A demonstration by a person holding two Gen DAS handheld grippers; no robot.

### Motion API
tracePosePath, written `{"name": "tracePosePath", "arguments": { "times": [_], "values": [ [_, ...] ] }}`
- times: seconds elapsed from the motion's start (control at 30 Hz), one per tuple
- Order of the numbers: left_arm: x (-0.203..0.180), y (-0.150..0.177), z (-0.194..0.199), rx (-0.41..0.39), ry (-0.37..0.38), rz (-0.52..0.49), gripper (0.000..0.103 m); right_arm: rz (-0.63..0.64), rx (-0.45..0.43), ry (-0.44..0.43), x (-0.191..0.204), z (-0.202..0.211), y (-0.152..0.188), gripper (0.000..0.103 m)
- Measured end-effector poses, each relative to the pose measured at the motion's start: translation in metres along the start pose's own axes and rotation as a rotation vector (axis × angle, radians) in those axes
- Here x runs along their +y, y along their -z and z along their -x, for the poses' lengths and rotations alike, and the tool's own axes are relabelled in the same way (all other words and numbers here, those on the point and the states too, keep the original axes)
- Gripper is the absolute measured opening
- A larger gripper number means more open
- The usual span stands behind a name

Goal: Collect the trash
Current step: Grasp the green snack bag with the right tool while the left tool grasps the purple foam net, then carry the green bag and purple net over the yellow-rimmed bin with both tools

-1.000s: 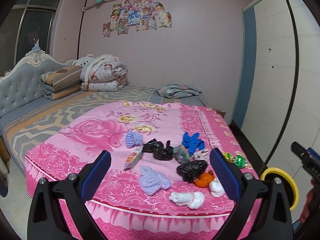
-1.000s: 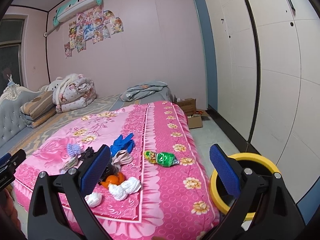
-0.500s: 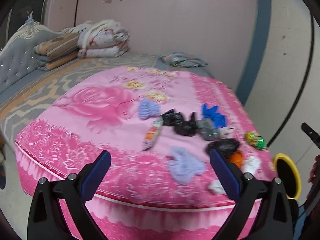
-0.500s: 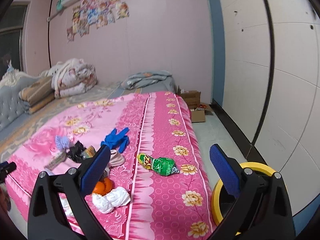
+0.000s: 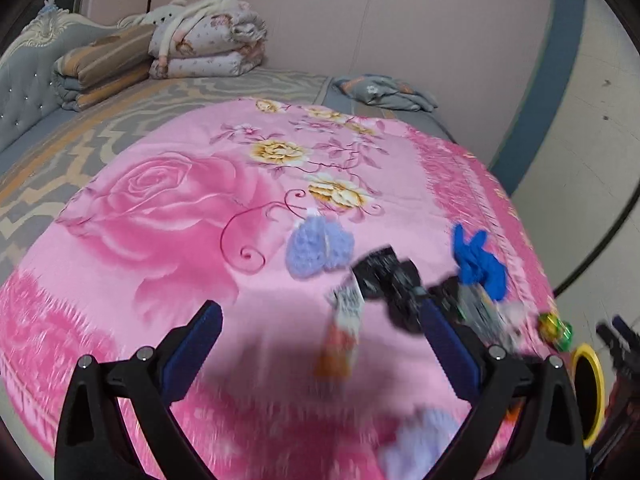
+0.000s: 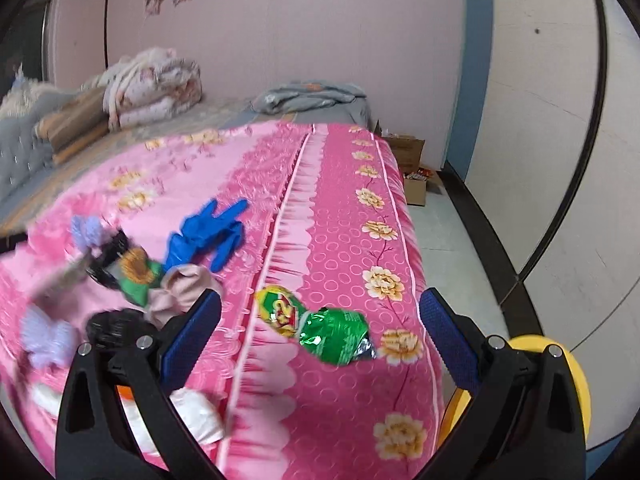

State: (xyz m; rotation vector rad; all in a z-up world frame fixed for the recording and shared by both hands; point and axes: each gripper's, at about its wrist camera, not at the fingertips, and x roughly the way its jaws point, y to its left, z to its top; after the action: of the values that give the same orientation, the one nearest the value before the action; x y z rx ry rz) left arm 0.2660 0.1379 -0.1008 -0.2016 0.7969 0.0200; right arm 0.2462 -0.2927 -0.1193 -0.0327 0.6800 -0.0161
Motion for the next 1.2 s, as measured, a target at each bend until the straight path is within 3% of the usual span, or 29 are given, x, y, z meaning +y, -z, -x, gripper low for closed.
{"name": "tracePosePath", "arguments": {
  "times": [0.17,0.5,0.57,0.63,0.7,0.83,0.93,1.2],
  "values": [
    [-0.001,-0.021,-0.048,0.040,-0.070,-0.001,0.095,0.043,0.064,-0.018,0.003,-0.034,0.006,0.095],
    [-0.002,-0.029,-0.102,0.089,-0.071,0.012,0.095,0.094,0.135,-0.043,0.012,-0.084,0.010,0.095],
    [-0.004,-0.026,-0.108,0.094,-0.080,-0.007,0.089,0.094,0.153,-0.050,0.013,-0.091,0.012,0.092],
    [-0.006,-0.024,-0.114,0.106,-0.084,-0.026,0.080,0.081,0.177,-0.057,0.012,-0.098,0.014,0.081],
    [-0.004,-0.025,-0.122,0.118,-0.096,-0.021,0.077,0.084,0.191,-0.049,0.012,-0.102,0.017,0.080],
    [0.004,-0.023,-0.140,0.182,-0.055,0.038,0.056,0.077,0.205,-0.050,0.011,-0.107,0.021,0.074],
    [0.001,-0.019,-0.144,0.178,-0.073,0.017,0.044,0.072,0.204,-0.051,0.010,-0.107,0.022,0.072],
    [0.004,-0.023,-0.135,0.144,-0.068,0.021,0.032,0.043,0.190,-0.024,0.005,-0.104,0.023,0.057]
  ]
}}
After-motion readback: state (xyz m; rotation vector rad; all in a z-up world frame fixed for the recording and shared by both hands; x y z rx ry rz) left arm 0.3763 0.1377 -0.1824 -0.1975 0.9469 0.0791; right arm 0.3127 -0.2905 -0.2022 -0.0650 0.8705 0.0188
